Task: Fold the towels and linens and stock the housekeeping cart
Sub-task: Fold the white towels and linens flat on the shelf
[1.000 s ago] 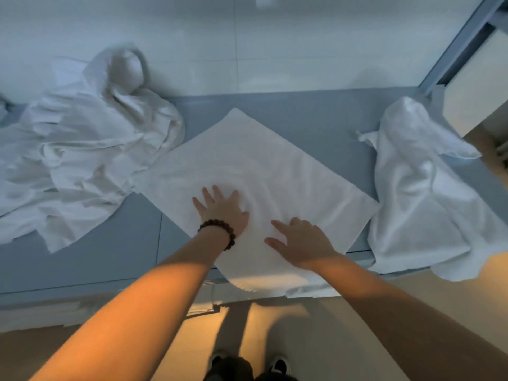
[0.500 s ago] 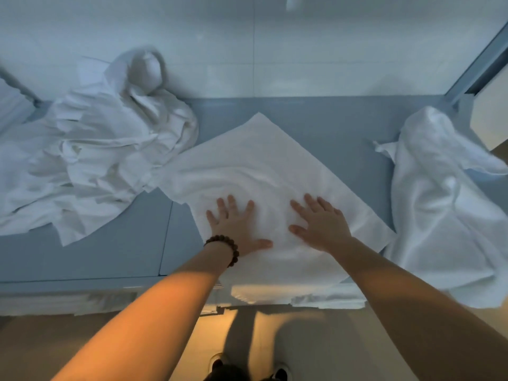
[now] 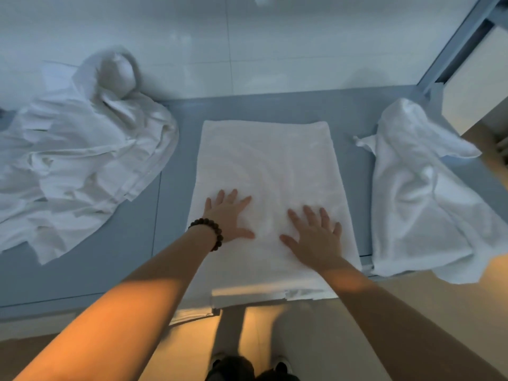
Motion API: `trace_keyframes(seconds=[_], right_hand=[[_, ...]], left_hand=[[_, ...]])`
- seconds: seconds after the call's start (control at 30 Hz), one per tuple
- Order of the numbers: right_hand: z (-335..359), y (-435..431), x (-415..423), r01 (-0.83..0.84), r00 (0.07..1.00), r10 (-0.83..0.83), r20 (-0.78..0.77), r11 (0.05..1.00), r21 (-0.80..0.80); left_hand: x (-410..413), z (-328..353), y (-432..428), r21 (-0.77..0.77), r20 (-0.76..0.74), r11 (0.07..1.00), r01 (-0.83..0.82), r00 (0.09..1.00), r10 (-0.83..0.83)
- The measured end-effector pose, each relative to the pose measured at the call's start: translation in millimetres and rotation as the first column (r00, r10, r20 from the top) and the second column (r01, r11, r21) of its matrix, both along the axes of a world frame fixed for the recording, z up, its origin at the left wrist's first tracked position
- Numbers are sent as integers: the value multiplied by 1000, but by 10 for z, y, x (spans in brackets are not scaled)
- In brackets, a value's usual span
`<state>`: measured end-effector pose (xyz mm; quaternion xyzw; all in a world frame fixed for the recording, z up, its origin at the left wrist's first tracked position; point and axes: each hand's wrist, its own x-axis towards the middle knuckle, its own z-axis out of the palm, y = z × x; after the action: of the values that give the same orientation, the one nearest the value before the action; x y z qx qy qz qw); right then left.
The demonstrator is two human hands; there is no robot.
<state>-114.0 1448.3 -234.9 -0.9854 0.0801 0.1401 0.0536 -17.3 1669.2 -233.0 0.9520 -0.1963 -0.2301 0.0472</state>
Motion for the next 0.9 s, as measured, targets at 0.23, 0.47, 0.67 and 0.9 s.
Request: trace_keyframes(seconds=[0.23, 0.47, 0.67, 0.9], right_hand=[[-118, -107, 275, -81, 990, 83, -114, 996, 24], [66, 19, -25, -192, 964, 180, 198, 980, 45], [-68, 109, -302, -227, 973, 227, 42, 974, -16], [37, -54, 214, -274, 962, 273, 10, 962, 15]], left_hand=[[-207, -139, 87, -4, 40, 998, -68, 997, 68], [-868, -132, 60, -139, 179, 988, -63, 980, 88], [-972, -151, 15, -46, 142, 999, -15, 990, 21], [-583, 9, -165, -16, 158, 998, -57, 986, 59]])
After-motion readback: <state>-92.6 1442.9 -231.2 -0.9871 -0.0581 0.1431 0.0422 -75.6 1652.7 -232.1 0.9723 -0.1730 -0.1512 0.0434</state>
